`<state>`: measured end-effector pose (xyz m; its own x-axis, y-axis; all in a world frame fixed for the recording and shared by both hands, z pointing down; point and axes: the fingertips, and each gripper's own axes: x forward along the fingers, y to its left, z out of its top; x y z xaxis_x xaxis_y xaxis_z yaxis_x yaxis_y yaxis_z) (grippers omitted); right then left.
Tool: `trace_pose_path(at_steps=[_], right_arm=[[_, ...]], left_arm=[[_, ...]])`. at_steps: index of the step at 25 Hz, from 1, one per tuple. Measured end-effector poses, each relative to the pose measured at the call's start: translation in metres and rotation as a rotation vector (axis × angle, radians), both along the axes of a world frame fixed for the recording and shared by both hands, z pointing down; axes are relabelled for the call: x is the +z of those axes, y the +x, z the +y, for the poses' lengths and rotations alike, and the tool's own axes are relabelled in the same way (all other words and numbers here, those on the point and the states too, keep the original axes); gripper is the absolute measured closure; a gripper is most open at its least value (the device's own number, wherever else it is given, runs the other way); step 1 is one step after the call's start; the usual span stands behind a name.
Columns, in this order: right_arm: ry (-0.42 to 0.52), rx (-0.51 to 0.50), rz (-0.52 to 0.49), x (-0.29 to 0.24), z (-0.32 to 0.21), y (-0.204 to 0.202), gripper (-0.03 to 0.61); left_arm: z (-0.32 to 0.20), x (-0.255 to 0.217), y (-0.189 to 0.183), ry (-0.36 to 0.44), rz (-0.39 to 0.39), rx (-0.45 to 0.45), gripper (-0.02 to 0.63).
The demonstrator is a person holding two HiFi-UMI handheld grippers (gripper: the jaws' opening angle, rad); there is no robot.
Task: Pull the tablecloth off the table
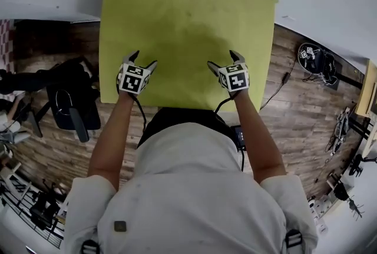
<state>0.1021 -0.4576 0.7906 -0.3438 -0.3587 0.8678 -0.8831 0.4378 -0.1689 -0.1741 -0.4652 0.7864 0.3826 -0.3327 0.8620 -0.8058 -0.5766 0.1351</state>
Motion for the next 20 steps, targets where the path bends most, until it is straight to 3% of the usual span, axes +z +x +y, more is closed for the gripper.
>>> trace_pose_path(at_steps=[7,9,15,18,20], right_arm=[[-0.064,-0.046,0.101,0.038,0.01,0.002,0.112],[-0.05,-0.064,0.143,0.038,0.01,0.0,0.109],[-0.029,-0.069,0.141,0.038,0.01,-0.001,0.112],[-0.027,-0.077,0.14,0.037,0.011,-0.002,0.131],[-0.021,-0.086,0.133,0.035,0.012,-0.004,0.178]], left_arm=[[0.003,0.039,-0.007,-0.078,-0.068,-0.053,0.254],[0.003,0.042,-0.007,-0.057,-0.094,-0.047,0.256],[0.001,0.042,-0.006,-0.038,-0.098,-0.042,0.258],[0.002,0.041,-0.004,-0.04,-0.093,-0.046,0.283],[0.002,0.04,-0.004,-0.04,-0.089,-0.053,0.323]])
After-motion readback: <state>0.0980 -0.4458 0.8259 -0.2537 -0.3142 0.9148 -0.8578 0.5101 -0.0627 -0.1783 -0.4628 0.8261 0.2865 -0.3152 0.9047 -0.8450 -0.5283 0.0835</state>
